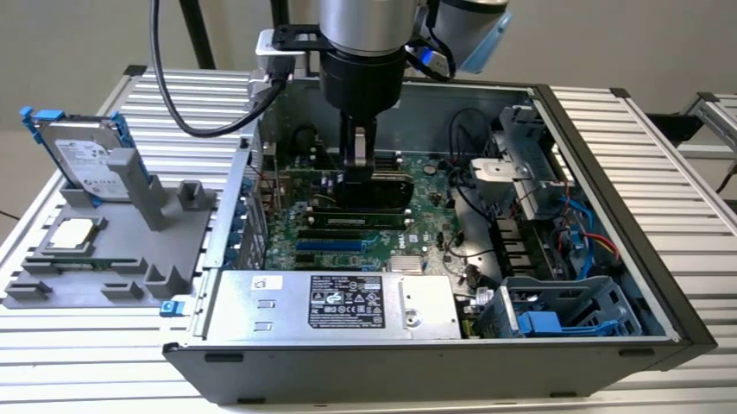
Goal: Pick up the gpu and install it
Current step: 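Insert the gpu into the slot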
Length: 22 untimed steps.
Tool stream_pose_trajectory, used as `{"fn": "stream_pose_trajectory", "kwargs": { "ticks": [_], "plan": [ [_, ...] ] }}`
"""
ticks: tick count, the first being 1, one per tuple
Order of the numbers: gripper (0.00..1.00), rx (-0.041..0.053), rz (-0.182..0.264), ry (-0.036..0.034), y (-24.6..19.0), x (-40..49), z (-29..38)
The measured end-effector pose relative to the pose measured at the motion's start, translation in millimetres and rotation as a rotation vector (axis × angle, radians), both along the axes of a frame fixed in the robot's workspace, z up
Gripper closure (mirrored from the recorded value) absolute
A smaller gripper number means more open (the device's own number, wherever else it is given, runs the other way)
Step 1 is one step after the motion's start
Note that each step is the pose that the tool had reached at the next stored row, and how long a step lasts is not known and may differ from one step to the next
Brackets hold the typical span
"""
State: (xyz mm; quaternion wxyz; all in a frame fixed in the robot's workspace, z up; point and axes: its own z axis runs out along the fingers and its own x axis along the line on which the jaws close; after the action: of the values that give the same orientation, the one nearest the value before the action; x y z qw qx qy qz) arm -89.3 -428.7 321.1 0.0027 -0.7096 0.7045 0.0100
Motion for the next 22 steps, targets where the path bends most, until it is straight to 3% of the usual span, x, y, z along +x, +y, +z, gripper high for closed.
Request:
{"fn": "stream_pose_trajectory", "kwargs": {
  "ticks": [22],
  "plan": [
    [1.00, 0.0001, 0.000, 0.0000, 0.0, 0.0, -8.1]
  ]
}}
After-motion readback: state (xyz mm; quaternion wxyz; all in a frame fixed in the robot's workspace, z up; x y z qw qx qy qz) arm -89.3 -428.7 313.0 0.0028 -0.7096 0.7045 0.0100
